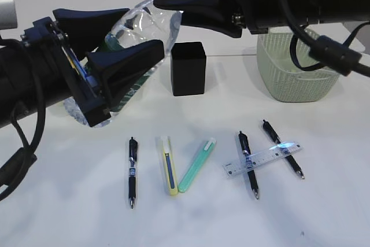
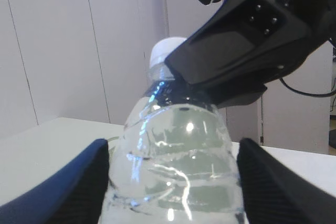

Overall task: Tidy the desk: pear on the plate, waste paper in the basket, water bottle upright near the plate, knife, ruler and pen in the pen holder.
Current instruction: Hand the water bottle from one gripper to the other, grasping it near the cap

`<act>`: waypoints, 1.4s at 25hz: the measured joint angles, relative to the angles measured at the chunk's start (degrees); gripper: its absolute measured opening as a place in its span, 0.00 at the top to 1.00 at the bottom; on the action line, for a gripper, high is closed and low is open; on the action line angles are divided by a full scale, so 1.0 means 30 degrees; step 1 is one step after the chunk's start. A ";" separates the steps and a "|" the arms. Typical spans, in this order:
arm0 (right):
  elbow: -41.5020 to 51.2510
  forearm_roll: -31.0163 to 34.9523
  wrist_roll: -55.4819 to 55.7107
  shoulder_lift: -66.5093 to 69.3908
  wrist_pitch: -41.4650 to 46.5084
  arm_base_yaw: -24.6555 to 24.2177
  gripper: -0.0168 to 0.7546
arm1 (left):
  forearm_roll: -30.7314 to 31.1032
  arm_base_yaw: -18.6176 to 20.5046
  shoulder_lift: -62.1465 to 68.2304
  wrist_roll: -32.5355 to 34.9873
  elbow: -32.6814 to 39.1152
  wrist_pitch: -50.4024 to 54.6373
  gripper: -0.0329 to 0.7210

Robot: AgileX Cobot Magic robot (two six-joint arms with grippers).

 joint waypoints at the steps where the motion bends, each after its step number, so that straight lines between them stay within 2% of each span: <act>1: -0.0086 -0.0046 0.0000 0.0000 -0.0006 0.0000 0.65 | -0.0001 0.0000 -0.0046 0.0000 0.0012 0.0079 0.26; 9: -0.0218 -0.1073 -0.0029 0.0000 -0.0562 0.0042 0.65 | -0.0088 -0.0034 -0.0122 0.0008 -0.0011 0.0870 0.26; 17: -0.0218 -0.3758 0.0983 -0.1007 -0.2339 0.0036 0.65 | -0.0927 -0.0034 -0.0122 0.0008 -0.0011 0.1037 0.26; 28: -0.0235 -0.6081 0.2230 -0.1568 -0.2451 0.0036 0.65 | -0.0391 -0.0034 -0.0122 0.0008 -0.0011 0.1421 0.26; 35: -0.1078 -1.0274 0.4814 -0.2267 -0.2057 0.0036 0.65 | 0.0328 -0.0034 -0.0122 -0.0188 -0.0011 0.1651 0.26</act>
